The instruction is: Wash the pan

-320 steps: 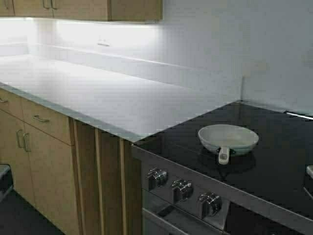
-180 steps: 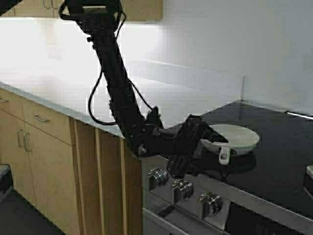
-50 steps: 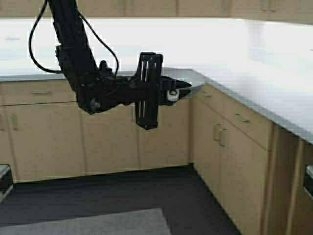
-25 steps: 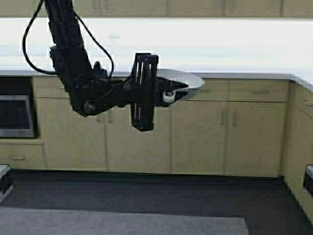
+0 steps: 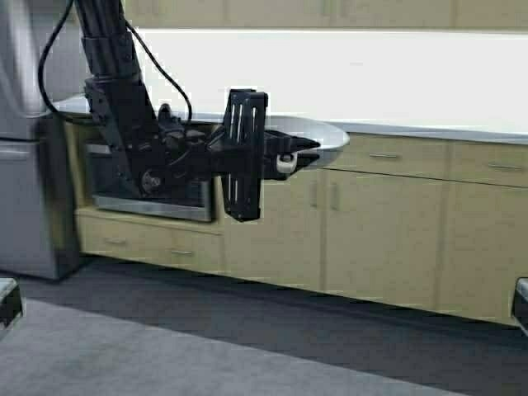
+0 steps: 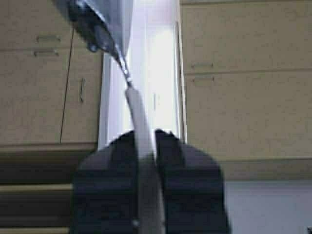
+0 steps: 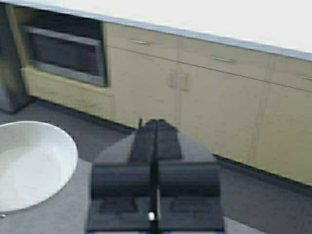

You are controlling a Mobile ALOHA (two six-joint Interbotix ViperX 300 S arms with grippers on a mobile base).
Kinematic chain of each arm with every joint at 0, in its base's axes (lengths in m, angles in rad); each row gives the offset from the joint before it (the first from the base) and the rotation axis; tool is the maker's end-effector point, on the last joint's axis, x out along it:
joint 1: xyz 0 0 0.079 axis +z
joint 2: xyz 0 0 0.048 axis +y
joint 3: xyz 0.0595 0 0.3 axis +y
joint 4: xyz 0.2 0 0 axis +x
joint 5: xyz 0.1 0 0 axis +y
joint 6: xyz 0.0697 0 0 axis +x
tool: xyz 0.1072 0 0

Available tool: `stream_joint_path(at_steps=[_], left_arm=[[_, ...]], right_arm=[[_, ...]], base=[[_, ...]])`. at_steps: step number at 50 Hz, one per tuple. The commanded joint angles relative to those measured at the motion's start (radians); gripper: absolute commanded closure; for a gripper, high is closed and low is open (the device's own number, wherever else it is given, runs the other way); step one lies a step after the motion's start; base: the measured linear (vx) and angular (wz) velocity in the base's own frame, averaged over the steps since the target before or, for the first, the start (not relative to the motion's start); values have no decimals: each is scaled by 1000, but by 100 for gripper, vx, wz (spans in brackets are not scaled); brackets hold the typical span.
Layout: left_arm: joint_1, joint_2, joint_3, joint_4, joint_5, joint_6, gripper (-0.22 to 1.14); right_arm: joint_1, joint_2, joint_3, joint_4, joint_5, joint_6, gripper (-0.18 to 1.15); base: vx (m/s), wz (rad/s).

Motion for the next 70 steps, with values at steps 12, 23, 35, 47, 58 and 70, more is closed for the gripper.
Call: stream_joint_path(at_steps=[12,23,35,47,58,70], left_arm=[[5,-6,-6,-2,-18,11,89],[5,-3,-5,11,-54,11,89],[5,5,26,44,-91,11,89],[5,2,74,26,-115,9,89],[5,8,77,28,-117,-18,89],[5,23,97,28,-135,-40,89]], right_arm=[[2,-14,-23,0,-3,6,90],[2,-14,-21,-2,-5,6,90],[2,-40,-6,0,-5,2,90],[2,-18,-2,-2,-14,-2,90],[2,11,-9,-2,-21,-9,90],[2,3,-11,-2,-20,-8,90]], base=[[12,72],[13,61],[16,61],[17,54],[16,48],[16,60]])
